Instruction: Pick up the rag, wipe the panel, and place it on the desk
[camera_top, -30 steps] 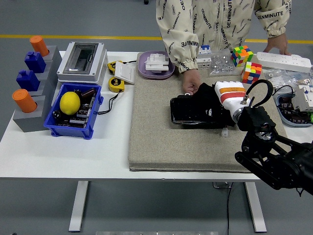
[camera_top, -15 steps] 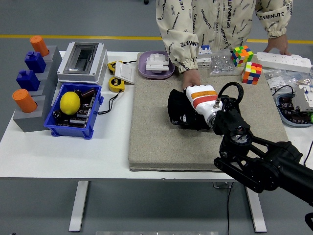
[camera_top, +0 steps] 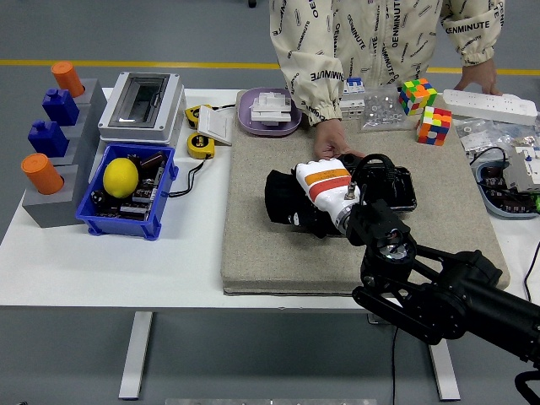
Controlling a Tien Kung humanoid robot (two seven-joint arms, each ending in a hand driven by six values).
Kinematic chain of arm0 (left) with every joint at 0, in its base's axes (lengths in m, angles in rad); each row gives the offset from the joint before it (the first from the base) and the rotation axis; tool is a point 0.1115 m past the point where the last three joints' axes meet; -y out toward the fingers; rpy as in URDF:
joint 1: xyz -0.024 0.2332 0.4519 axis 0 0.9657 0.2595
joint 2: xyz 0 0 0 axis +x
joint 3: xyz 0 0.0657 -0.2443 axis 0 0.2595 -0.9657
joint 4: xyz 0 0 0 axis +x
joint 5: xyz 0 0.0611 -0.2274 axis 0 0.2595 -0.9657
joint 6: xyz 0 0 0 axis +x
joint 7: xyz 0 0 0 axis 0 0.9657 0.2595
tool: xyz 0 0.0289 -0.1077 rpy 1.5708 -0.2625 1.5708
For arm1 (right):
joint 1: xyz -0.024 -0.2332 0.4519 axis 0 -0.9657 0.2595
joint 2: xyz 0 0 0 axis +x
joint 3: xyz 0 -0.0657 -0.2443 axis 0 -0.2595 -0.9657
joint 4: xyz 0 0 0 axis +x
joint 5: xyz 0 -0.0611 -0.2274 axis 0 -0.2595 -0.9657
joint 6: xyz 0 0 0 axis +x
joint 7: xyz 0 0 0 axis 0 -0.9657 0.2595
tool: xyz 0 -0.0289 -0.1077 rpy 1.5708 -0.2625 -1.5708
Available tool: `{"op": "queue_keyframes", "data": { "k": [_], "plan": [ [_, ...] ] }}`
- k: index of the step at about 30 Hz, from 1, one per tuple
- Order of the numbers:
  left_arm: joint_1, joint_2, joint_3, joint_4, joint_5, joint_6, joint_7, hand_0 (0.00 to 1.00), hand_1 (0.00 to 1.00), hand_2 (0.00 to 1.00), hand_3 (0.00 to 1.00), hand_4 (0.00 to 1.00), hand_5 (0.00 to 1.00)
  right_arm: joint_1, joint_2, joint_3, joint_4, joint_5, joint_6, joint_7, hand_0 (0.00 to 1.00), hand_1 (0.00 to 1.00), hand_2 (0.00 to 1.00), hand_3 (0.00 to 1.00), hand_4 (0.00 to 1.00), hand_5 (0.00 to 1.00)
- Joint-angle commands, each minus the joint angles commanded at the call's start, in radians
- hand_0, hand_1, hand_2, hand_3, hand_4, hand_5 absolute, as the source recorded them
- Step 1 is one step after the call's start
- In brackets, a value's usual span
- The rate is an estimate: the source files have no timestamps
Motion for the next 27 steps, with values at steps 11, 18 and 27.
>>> {"op": "queue_keyframes", "data": {
  "k": [11, 18, 27],
  "plan": [
    [-0.001, 0.0, -0.007, 0.001, 0.002, 0.001, 0.0, 0.651, 0.662, 0.695, 0.58, 0.68, 0.447, 0.018, 0.01, -0.003, -0.006, 0.001, 0.002, 0.001, 0.399, 0.445, 0.51, 0.521, 0.914, 0.262],
    [-0.002, -0.003, -0.011, 0.001, 0.002, 0.0, 0.0, 0.652, 0.662, 0.695, 0.581, 0.679, 0.447, 0.027, -0.015, 0.037, -0.04, -0.003, 0.001, 0.002, 0.399, 0.445, 0.51, 0.521, 0.914, 0.262],
    [-0.006, -0.004, -0.015, -0.001, 0.004, 0.0, 0.0, 0.652, 0.662, 0.696, 0.581, 0.679, 0.446, 0.019, -0.044, 0.086, -0.109, -0.007, 0.003, 0.005, 0.399, 0.445, 0.51, 0.521, 0.914, 0.263]
  ]
}}
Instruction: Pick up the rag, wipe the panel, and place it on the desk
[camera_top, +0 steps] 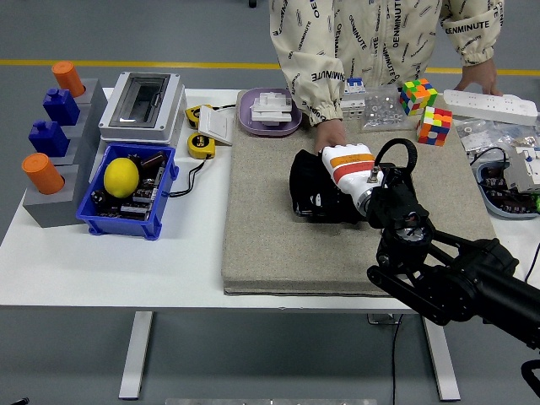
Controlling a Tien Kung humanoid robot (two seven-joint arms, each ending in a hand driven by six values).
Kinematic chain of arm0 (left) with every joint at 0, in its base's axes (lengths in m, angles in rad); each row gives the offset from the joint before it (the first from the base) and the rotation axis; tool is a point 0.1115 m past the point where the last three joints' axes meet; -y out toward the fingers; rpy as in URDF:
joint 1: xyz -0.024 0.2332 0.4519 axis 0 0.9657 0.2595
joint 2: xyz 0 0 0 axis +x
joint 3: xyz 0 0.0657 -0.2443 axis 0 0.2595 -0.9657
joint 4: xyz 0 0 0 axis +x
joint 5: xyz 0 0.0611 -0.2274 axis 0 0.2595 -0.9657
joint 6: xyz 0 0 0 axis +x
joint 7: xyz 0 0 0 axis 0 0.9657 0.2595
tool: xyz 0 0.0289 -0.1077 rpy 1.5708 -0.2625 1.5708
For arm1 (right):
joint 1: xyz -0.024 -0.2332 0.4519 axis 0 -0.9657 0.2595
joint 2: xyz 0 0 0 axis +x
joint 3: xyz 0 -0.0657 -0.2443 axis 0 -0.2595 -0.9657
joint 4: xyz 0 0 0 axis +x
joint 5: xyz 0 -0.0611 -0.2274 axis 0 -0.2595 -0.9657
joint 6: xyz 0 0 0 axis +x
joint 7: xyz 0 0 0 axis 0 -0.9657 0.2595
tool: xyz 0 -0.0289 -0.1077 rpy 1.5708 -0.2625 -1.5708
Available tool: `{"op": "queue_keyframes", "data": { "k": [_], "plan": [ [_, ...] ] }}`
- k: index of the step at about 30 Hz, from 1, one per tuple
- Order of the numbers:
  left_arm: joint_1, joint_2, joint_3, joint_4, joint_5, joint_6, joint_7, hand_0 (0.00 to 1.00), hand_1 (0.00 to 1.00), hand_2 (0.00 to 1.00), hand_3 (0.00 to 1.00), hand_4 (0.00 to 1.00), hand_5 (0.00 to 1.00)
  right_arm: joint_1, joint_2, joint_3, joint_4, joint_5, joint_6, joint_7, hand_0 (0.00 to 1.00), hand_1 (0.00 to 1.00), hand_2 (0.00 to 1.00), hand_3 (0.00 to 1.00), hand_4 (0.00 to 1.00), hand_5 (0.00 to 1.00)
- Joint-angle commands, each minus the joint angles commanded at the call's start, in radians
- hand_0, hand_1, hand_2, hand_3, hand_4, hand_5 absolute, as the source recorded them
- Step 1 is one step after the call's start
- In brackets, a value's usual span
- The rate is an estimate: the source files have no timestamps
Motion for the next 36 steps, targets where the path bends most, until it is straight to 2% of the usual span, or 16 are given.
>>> {"op": "queue_keyframes", "data": {
  "k": [17, 27, 36],
  "plan": [
    [0.003, -0.005, -0.011, -0.001, 0.006, -0.001, -0.001, 0.652, 0.663, 0.696, 0.581, 0.679, 0.445, -0.042, -0.083, 0.129, -0.037, -0.013, -0.003, 0.0, 0.399, 0.445, 0.51, 0.521, 0.914, 0.264],
    [0.008, -0.007, -0.017, 0.0, 0.01, 0.0, -0.001, 0.652, 0.663, 0.695, 0.581, 0.679, 0.445, -0.076, -0.117, 0.256, -0.079, -0.033, -0.006, 0.0, 0.399, 0.445, 0.509, 0.521, 0.914, 0.265],
    [0.008, -0.009, -0.016, -0.003, 0.01, -0.001, -0.002, 0.652, 0.663, 0.695, 0.581, 0.679, 0.445, -0.102, -0.133, 0.309, -0.11, -0.042, -0.006, -0.001, 0.399, 0.445, 0.509, 0.521, 0.915, 0.264]
  ]
}}
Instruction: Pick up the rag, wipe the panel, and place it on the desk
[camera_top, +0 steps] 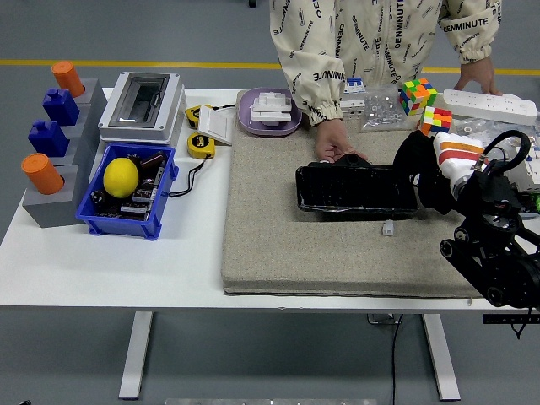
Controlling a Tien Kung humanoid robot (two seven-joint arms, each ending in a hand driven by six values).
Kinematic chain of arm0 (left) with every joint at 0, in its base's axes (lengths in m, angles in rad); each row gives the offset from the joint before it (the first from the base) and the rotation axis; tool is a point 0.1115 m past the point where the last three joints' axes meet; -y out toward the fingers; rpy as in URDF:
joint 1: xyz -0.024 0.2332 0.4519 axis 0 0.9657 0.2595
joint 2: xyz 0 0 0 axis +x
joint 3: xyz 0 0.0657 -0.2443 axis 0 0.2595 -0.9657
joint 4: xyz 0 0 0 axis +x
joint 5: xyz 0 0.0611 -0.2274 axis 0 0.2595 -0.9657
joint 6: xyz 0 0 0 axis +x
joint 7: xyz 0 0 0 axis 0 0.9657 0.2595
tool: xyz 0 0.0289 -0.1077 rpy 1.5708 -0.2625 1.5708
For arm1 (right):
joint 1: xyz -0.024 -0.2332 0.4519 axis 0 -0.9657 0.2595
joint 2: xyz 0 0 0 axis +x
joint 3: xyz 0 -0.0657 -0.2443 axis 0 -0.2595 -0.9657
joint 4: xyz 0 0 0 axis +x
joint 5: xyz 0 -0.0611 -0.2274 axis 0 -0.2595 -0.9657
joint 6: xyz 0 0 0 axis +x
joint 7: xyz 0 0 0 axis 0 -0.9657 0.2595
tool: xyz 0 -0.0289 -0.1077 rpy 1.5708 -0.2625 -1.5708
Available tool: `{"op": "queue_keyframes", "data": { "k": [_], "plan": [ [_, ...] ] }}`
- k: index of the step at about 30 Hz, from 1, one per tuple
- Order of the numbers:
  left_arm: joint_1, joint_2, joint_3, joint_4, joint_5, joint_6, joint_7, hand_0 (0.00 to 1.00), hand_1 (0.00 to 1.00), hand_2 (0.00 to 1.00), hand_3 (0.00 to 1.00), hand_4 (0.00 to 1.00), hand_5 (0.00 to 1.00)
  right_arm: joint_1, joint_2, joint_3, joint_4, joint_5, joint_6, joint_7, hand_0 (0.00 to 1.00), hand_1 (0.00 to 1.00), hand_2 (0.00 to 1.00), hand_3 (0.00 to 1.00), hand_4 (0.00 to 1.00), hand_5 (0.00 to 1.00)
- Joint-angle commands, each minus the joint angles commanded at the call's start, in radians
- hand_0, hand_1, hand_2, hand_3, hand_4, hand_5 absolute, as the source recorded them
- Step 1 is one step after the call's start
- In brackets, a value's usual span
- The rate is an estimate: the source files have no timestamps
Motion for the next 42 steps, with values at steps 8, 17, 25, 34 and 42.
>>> {"op": "queue_keyframes", "data": {
  "k": [8, 17, 25, 34, 42],
  "plan": [
    [0.003, 0.001, 0.003, 0.0, -0.001, 0.0, 0.0, 0.652, 0.662, 0.695, 0.581, 0.68, 0.446, -0.013, 0.005, 0.01, 0.001, -0.003, 0.0, 0.0, 0.399, 0.445, 0.509, 0.521, 0.915, 0.264],
    [0.008, 0.002, 0.005, 0.0, -0.001, 0.0, 0.0, 0.651, 0.663, 0.695, 0.581, 0.68, 0.448, -0.015, 0.025, 0.016, 0.008, -0.006, 0.0, -0.002, 0.399, 0.445, 0.509, 0.521, 0.915, 0.264],
    [0.011, 0.003, 0.013, 0.001, -0.003, 0.0, 0.001, 0.652, 0.663, 0.695, 0.581, 0.679, 0.446, -0.021, 0.066, 0.037, 0.007, -0.011, -0.001, -0.005, 0.4, 0.445, 0.509, 0.521, 0.915, 0.265],
    [0.008, 0.005, 0.015, 0.0, -0.001, 0.0, 0.0, 0.654, 0.663, 0.695, 0.58, 0.68, 0.447, -0.007, 0.116, 0.018, 0.01, -0.01, 0.0, -0.007, 0.4, 0.445, 0.509, 0.52, 0.915, 0.265],
    [0.008, 0.003, 0.012, 0.0, -0.002, 0.0, 0.0, 0.652, 0.662, 0.695, 0.581, 0.678, 0.445, 0.004, 0.146, -0.023, 0.025, -0.003, 0.001, -0.009, 0.4, 0.445, 0.509, 0.52, 0.916, 0.265]
  ]
}}
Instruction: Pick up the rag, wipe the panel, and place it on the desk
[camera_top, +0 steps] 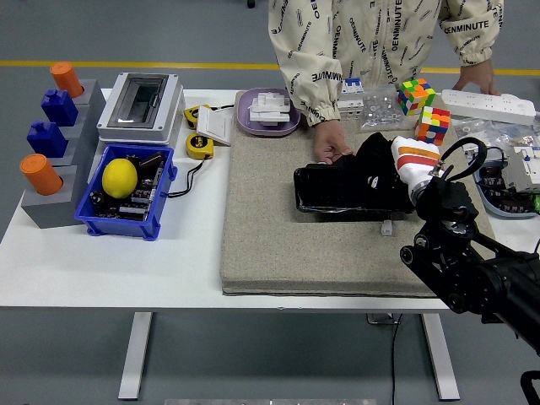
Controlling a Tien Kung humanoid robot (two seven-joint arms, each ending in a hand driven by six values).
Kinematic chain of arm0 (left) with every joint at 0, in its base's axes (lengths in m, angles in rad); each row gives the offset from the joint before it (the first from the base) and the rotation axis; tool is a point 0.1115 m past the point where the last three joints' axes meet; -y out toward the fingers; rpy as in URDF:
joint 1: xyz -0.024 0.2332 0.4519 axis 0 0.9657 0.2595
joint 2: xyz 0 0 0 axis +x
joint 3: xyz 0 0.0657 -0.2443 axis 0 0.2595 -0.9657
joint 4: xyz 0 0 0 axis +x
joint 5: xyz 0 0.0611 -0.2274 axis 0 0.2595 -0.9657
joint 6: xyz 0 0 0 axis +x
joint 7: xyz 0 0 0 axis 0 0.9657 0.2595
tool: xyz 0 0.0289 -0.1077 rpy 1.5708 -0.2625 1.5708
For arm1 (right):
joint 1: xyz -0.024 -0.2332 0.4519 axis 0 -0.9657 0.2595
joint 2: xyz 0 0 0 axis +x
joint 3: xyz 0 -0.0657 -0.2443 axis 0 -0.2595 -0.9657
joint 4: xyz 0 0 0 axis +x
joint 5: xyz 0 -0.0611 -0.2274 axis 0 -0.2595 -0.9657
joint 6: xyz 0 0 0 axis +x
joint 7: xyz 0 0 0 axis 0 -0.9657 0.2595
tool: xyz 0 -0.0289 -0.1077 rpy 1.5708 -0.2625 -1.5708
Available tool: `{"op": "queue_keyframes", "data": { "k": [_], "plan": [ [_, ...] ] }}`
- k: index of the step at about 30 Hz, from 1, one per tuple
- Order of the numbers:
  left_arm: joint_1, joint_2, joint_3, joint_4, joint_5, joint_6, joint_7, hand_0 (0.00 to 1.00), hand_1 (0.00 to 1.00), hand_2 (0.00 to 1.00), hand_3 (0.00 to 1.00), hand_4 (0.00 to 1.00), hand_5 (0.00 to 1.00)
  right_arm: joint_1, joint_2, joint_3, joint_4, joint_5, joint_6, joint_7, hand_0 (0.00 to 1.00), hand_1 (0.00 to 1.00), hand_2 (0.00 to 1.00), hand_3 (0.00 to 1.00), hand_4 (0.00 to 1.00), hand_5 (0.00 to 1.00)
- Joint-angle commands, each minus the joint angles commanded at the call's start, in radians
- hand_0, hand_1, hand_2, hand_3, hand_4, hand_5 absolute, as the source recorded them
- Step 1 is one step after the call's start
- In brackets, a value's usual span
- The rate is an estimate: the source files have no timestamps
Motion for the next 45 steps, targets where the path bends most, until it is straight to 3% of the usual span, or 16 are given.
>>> {"op": "queue_keyframes", "data": {
  "k": [19, 45],
  "plan": [
    [-0.004, 0.0, 0.005, 0.0, -0.003, 0.0, 0.0, 0.651, 0.661, 0.695, 0.58, 0.678, 0.444, 0.032, 0.075, -0.135, 0.029, 0.025, 0.0, -0.001, 0.4, 0.445, 0.509, 0.52, 0.915, 0.266],
    [-0.003, 0.001, 0.002, 0.003, -0.001, 0.0, 0.001, 0.652, 0.662, 0.696, 0.581, 0.678, 0.444, 0.09, 0.078, -0.433, 0.12, 0.082, 0.009, -0.004, 0.401, 0.445, 0.509, 0.52, 0.915, 0.265]
  ]
}}
